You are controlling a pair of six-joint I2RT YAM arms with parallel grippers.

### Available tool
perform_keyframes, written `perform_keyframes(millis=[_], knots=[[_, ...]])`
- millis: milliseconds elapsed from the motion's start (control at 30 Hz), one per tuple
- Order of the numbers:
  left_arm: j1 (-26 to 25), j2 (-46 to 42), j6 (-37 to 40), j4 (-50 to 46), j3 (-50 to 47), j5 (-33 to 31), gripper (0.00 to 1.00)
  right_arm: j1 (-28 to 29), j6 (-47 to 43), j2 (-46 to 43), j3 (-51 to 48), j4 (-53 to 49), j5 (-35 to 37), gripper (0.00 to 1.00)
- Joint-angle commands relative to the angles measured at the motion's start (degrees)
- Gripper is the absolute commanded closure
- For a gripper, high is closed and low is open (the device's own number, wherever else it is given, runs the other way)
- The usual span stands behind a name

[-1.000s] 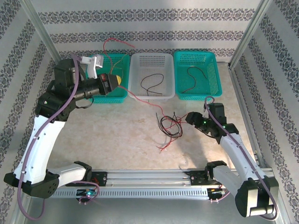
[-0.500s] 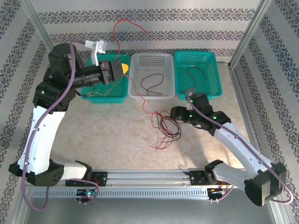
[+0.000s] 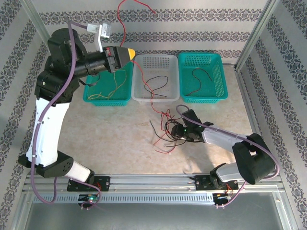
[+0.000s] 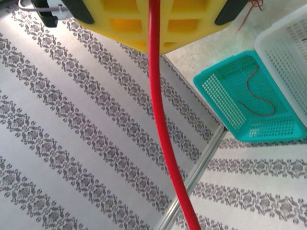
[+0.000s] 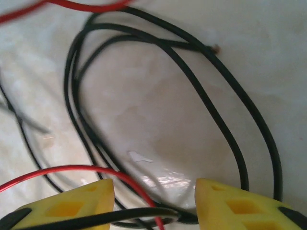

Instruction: Untangle the cables

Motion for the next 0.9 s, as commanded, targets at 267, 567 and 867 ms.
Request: perform_keyframes(millis=[267, 567, 867], knots=[[1.81, 7.05, -0.39, -0.71, 15.94, -7.89, 1.0, 0.65, 3.17, -0.83, -4.11, 4.18, 0.15, 0.59], [8.01, 11.52, -5.79, 1.61, 20.8, -6.0, 1.0, 0.82, 1.69, -3.73, -5.57, 0.38, 1.68, 0.58], [7.69, 10.16, -6.41, 1.66, 13.62, 1.67, 1.0, 2.31, -6.85, -21.81, 4.84, -19.63, 8.44, 0.27]])
